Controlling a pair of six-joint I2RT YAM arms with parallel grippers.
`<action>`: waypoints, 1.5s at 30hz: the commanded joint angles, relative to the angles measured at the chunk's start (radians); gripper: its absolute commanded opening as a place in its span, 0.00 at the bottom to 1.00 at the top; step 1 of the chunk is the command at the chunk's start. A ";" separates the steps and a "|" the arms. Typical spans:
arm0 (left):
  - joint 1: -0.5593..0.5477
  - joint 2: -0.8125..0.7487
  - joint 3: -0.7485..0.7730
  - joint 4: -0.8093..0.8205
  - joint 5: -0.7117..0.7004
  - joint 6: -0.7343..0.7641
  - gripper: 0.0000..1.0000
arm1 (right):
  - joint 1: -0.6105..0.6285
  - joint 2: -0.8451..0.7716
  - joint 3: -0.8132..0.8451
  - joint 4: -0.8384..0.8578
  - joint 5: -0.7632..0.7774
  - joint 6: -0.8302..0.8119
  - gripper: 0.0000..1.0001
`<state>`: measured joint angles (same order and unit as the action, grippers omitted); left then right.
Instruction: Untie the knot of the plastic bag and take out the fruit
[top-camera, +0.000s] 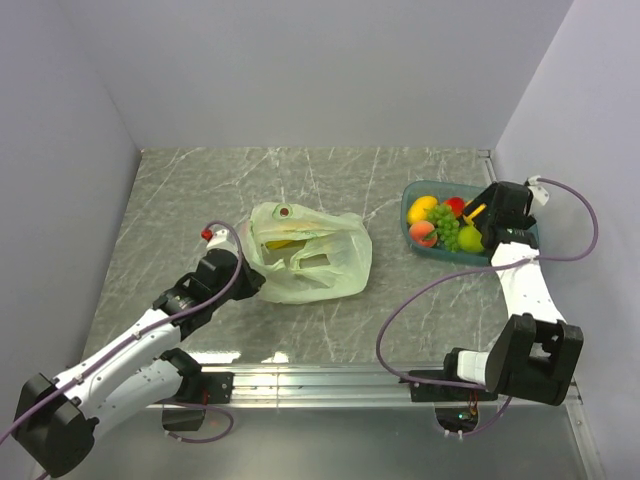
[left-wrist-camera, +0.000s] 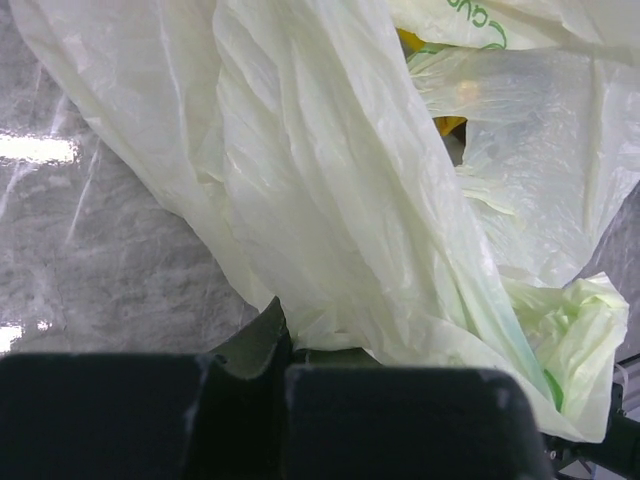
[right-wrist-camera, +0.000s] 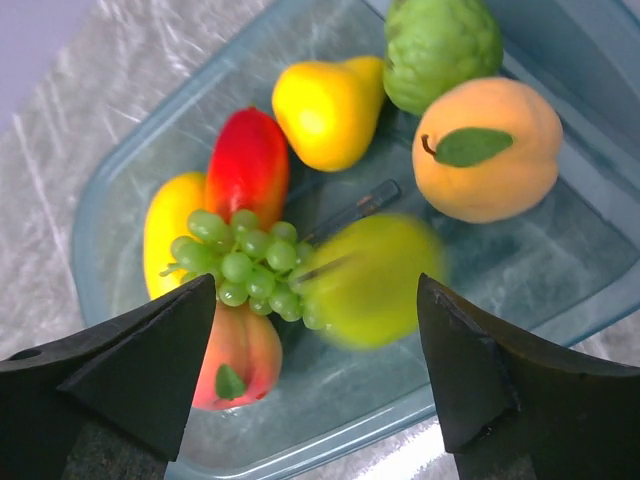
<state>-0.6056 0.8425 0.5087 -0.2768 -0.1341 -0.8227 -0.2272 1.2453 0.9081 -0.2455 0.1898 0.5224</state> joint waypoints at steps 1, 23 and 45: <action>-0.003 -0.016 0.007 0.042 0.025 0.034 0.01 | -0.003 -0.001 0.052 -0.026 0.050 0.019 0.88; -0.005 0.043 0.057 0.048 0.001 0.020 0.01 | 0.960 0.138 0.264 0.022 -0.325 -0.501 0.75; -0.005 -0.042 0.139 -0.042 -0.055 0.036 0.01 | 1.089 0.710 0.564 0.132 -0.006 -0.630 0.68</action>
<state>-0.6056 0.8158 0.5911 -0.3229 -0.1753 -0.8051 0.9043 1.9381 1.4178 -0.1528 0.0483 -0.0570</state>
